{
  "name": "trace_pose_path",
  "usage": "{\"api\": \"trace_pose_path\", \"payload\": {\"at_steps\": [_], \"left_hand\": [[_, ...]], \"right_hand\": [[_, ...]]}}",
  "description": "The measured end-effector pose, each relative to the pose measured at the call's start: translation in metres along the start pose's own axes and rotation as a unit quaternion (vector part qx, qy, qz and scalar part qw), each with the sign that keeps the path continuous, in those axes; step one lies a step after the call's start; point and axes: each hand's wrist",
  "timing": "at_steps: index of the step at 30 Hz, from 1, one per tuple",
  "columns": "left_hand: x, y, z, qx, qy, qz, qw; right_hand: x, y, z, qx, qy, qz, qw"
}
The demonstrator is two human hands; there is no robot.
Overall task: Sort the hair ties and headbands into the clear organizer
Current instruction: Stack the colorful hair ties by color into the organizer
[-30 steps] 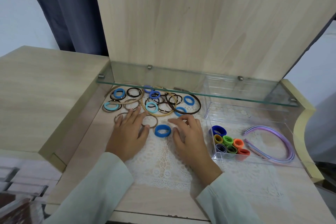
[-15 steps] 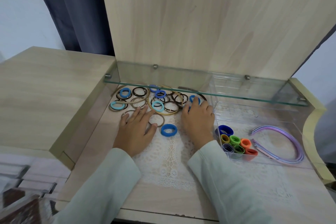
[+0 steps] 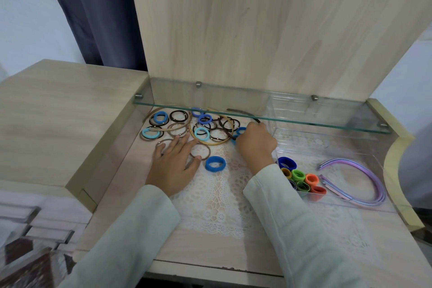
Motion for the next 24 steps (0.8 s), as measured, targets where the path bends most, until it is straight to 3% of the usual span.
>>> {"api": "trace_pose_path", "payload": {"at_steps": [7, 16, 24], "left_hand": [[0.002, -0.001, 0.000, 0.005, 0.004, -0.003, 1.000], [0.003, 0.000, -0.001, 0.002, 0.007, 0.001, 1.000], [0.003, 0.005, -0.003, 0.002, 0.014, 0.016, 1.000]], "right_hand": [[0.013, -0.006, -0.004, -0.016, -0.011, 0.036, 0.999], [0.044, 0.005, 0.017, -0.088, -0.121, 0.126, 0.981], [0.059, 0.029, 0.040, -0.168, -0.195, 0.144, 0.956]]}}
Point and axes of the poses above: each hand's wrist, its own x-axis away from the middle knuckle, its own y-axis out of the palm, z = x × y, and after that the axes turned 3 degrees about y, right-handed
